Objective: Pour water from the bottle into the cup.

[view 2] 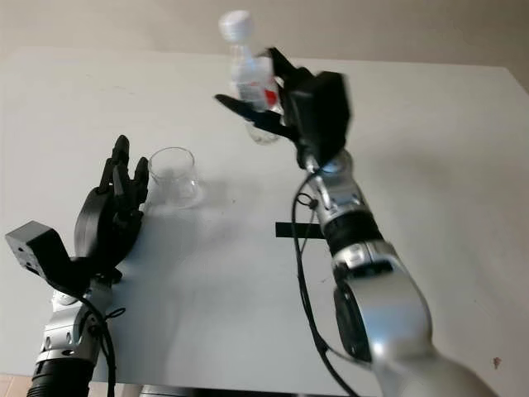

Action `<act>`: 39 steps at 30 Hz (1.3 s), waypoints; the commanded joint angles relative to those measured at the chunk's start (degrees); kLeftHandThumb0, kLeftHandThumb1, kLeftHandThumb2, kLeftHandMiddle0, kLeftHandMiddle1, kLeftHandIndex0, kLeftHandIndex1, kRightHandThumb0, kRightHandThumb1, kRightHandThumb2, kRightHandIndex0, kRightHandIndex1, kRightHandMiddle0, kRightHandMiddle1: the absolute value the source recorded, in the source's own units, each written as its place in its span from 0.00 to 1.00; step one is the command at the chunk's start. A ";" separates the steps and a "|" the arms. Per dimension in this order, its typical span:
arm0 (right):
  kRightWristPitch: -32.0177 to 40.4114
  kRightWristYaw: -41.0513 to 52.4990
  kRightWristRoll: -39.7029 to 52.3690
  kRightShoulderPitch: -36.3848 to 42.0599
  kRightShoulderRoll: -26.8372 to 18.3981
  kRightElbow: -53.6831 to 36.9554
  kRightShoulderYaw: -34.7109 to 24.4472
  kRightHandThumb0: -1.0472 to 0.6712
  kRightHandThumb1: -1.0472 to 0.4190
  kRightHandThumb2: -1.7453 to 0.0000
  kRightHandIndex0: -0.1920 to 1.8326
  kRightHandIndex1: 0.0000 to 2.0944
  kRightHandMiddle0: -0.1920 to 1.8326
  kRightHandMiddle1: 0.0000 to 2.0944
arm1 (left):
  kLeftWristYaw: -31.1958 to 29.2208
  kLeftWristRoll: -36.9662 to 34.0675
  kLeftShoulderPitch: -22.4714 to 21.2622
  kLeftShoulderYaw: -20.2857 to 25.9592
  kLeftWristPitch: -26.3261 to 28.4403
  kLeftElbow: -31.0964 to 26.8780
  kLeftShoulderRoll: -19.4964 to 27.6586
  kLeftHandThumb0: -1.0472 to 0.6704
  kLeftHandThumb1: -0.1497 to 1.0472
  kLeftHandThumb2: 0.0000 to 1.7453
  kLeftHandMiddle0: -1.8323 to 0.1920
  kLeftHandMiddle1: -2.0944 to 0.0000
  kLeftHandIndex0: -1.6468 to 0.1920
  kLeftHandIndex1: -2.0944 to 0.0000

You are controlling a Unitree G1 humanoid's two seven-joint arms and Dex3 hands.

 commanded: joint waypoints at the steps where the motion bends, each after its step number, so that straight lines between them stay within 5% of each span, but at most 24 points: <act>1: 4.10 1.97 3.05 4.16 -0.86 -8.01 -1.82 0.47 0.00 0.86 0.73 1.00 0.55 1.00 | 0.10 0.46 1.41 -0.35 0.79 1.08 0.06 0.15 1.00 0.45 0.97 0.97 1.00 0.98; 10: 11.82 4.82 3.82 17.44 -1.89 -25.92 -1.06 0.46 0.00 0.85 0.81 1.00 0.54 1.00 | -0.43 0.57 1.36 -0.68 1.12 1.09 0.18 0.15 1.00 0.45 0.97 0.97 1.00 0.98; 18: 10.97 5.16 0.59 22.66 -3.32 -32.03 0.23 0.45 0.00 0.88 0.68 1.00 0.56 1.00 | -0.70 0.13 1.68 -0.57 1.29 0.79 0.26 0.14 1.00 0.46 0.97 0.97 1.00 0.98; 30: 4.95 5.77 -3.82 27.70 -2.22 -34.27 4.43 0.45 0.00 0.86 0.65 1.00 0.58 1.00 | -0.02 0.26 1.99 -0.52 2.65 -0.59 0.58 0.14 1.00 0.46 0.97 0.97 1.00 0.98; 39: -1.52 3.67 -4.96 28.73 0.19 -25.53 4.55 0.44 0.00 0.86 0.68 1.00 0.60 1.00 | -0.57 -0.30 2.20 0.15 2.33 -0.90 0.97 0.15 1.00 0.45 0.97 0.97 1.00 0.98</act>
